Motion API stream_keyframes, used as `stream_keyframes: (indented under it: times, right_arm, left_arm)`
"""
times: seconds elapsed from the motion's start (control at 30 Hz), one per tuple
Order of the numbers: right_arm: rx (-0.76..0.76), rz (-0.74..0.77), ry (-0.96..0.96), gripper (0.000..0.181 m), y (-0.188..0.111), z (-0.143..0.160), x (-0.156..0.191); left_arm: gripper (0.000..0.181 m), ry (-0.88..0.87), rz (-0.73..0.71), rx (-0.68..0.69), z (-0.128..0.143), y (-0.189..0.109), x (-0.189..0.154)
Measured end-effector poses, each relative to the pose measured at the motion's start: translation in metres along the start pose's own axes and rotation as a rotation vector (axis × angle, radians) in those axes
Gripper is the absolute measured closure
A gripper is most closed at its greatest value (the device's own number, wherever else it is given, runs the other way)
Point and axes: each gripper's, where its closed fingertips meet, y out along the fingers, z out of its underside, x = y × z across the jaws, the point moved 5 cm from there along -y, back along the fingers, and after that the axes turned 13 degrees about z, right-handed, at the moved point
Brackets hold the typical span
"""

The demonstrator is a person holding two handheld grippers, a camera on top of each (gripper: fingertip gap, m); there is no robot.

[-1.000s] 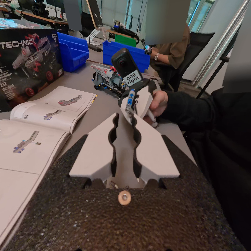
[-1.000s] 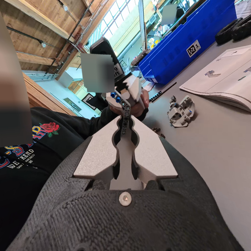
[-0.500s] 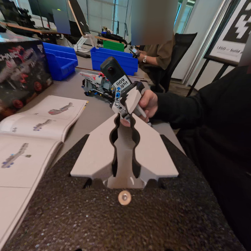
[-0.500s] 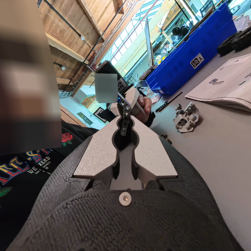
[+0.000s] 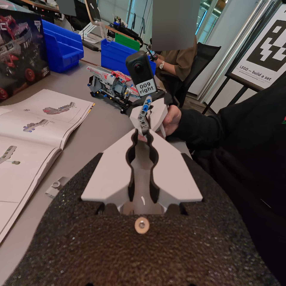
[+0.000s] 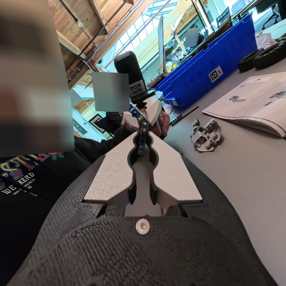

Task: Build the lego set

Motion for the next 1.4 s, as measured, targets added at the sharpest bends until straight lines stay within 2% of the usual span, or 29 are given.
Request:
stream_keyframes:
  times: [0.27, 0.43, 0.53, 0.63, 0.73, 0.87, 0.97, 1.1, 1.17, 1.3, 1.4]
  right_arm:
    - [-0.008, 0.031, -0.019, 0.175, 0.001, 0.001, 0.001]
    - [0.073, 0.035, 0.001, 0.175, 0.004, 0.010, 0.002]
    - [0.100, 0.051, -0.021, 0.175, 0.006, 0.014, 0.004]
    - [0.109, 0.080, -0.064, 0.174, 0.008, 0.017, 0.007]
    - [0.117, 0.117, -0.135, 0.175, 0.008, 0.019, 0.010]
    - [0.076, 0.173, -0.251, 0.172, 0.004, 0.013, 0.010]
    - [0.060, 0.182, -0.298, 0.164, 0.006, 0.009, 0.010]
    - [0.062, 0.183, -0.366, 0.175, 0.010, 0.002, 0.011]
    - [0.099, 0.266, -0.442, 0.175, 0.011, 0.000, 0.005]
    - [0.259, 0.611, -0.671, 0.175, 0.004, -0.004, -0.025]
    - [0.329, 0.755, -0.793, 0.175, 0.002, -0.006, -0.035]
  left_arm:
    - [0.172, 0.028, 0.012, 0.035, 0.001, -0.002, -0.002]
    - [0.156, 0.280, -0.048, 0.042, -0.009, -0.007, -0.010]
    - [0.150, 0.367, -0.018, 0.124, -0.004, 0.003, -0.021]
    - [0.177, 0.449, -0.107, 0.181, -0.002, 0.006, -0.018]
    - [0.176, 0.458, -0.117, 0.187, -0.001, 0.009, -0.019]
    - [0.177, 0.421, -0.122, 0.089, -0.004, 0.009, -0.015]
    - [0.177, 0.456, -0.093, 0.024, -0.006, 0.006, -0.016]
    - [0.175, 0.505, -0.125, 0.029, -0.008, 0.001, -0.013]
    - [0.170, 0.508, -0.168, 0.097, -0.005, -0.004, -0.007]
    - [0.150, 0.533, -0.259, 0.232, 0.003, -0.010, 0.003]
    - [0.150, 0.588, -0.320, 0.284, 0.006, -0.006, 0.006]
